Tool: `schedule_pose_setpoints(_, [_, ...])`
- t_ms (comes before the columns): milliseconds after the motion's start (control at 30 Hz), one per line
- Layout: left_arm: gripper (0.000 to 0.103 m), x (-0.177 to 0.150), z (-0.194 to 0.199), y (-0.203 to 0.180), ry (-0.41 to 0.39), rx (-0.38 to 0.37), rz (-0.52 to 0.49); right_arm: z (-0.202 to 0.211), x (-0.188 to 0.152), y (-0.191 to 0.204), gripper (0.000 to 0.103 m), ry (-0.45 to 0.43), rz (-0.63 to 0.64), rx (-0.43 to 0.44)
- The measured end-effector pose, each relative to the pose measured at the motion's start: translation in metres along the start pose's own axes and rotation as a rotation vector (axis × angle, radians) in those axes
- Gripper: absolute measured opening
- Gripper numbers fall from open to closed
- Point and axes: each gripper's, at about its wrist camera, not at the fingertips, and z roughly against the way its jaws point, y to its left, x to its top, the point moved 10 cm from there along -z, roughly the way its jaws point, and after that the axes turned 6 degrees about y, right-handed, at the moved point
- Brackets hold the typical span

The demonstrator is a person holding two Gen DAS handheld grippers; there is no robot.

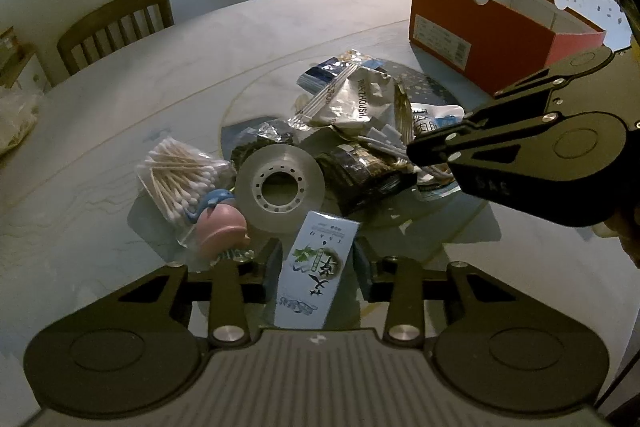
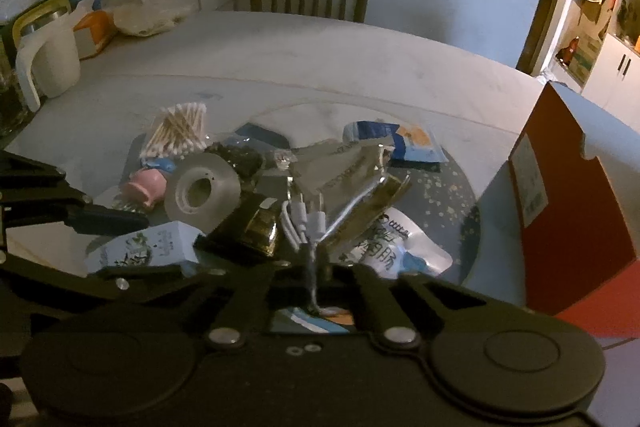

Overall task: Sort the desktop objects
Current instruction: 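Grasp the white-green box with the left gripper while the right gripper grasps the white USB cable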

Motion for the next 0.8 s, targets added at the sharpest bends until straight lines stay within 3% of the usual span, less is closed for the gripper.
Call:
schedule_pose_setpoints(133, [0.036, -0.001, 0.001, -0.001, 0.003, 0.0, 0.002, 0.001, 0.0, 0.002, 0.001, -0.006, 0.024, -0.002])
schedule_pose_setpoints(233, [0.036, -0.002, 0.001, -0.001, 0.003, 0.001, 0.005, 0.001, 0.001, 0.003, 0.014, -0.009, 0.041, 0.002])
schedule_pose_setpoints(500, [0.035, -0.001, 0.001, -0.001, 0.003, 0.003, 0.005, -0.011, 0.001, 0.002, 0.02, 0.019, 0.046, 0.011])
schedule_pose_setpoints(800, [0.034, -0.002, 0.001, 0.0, 0.0, 0.005, 0.01, -0.012, 0.002, 0.001, 0.012, 0.016, 0.045, 0.046])
